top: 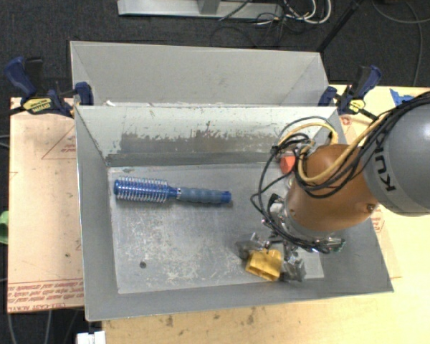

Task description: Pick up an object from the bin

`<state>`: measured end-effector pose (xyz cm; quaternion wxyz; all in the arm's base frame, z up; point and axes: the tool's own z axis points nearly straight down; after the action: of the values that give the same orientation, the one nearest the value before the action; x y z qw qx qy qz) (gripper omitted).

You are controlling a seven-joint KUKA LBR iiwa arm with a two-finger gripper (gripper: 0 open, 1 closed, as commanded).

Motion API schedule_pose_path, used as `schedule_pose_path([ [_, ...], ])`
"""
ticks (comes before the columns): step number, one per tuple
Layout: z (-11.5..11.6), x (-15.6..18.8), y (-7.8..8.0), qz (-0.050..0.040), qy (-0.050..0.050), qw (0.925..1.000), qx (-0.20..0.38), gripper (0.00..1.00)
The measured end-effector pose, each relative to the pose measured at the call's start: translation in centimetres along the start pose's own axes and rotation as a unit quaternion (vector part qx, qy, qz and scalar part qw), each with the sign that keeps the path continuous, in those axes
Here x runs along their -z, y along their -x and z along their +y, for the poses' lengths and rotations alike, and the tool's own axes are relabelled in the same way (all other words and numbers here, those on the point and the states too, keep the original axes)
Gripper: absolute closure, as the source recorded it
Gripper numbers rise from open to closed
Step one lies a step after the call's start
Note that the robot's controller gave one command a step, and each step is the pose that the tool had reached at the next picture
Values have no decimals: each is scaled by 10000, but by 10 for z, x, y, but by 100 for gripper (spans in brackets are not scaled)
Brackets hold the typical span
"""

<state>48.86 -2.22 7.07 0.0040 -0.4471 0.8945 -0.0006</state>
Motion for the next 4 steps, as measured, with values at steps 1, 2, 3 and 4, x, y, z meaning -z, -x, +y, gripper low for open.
schedule_pose_path([
  [1,0,1,1,-4,-8,10000,12,100],
  [2,0,19,3,16,16,10000,0,100],
  [3,-1,47,4,14,13,10000,-13,100],
  [4,-1,82,6,11,8,10000,-27,100],
])
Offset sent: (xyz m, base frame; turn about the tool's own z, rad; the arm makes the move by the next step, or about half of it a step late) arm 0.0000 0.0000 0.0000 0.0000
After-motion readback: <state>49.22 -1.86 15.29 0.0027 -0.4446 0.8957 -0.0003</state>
